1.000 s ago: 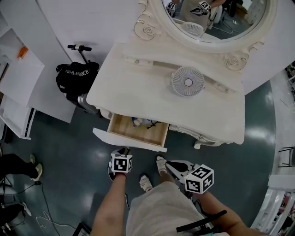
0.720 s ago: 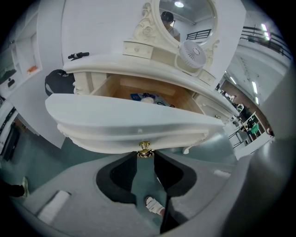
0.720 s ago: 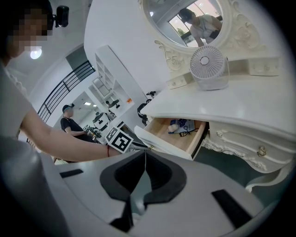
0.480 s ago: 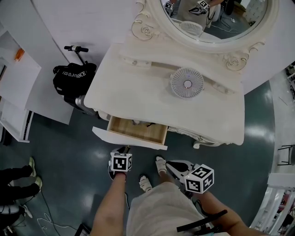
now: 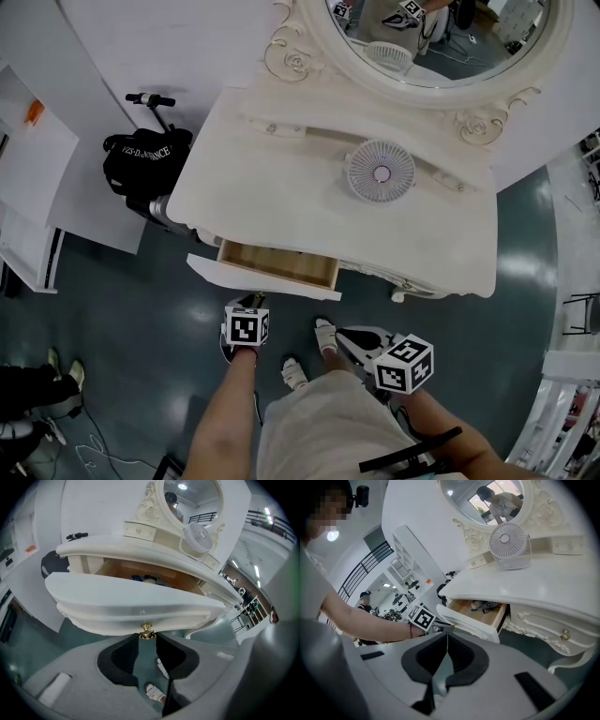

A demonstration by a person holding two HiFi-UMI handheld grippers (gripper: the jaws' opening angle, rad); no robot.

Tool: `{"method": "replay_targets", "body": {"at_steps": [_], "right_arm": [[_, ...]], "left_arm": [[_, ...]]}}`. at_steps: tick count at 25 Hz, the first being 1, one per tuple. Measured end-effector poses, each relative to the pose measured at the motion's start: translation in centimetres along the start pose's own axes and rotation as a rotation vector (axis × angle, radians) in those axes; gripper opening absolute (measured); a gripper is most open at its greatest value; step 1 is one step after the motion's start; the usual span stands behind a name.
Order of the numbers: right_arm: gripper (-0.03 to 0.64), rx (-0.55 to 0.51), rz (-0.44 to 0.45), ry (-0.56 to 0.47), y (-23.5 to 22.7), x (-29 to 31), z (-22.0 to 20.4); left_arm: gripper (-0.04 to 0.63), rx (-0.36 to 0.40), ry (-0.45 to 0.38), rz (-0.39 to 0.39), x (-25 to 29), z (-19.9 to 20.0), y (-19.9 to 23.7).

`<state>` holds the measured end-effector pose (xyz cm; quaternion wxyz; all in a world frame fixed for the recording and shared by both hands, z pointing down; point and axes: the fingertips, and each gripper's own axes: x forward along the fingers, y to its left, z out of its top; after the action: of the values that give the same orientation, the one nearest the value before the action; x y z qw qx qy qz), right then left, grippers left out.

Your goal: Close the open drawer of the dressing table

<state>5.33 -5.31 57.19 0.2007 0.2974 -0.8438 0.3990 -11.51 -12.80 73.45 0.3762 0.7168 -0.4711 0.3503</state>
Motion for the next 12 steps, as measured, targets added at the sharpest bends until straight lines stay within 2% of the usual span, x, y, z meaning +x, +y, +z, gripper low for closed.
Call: {"method": "replay_targets", "body": {"at_steps": [12], "right_arm": [[0.018, 0.007, -0.003, 0.018, -1.2, 0.2, 0.2]], "left_arm": [[0.123, -0.004, 0.001, 0.001, 1.1, 1.9, -0.1]]}}
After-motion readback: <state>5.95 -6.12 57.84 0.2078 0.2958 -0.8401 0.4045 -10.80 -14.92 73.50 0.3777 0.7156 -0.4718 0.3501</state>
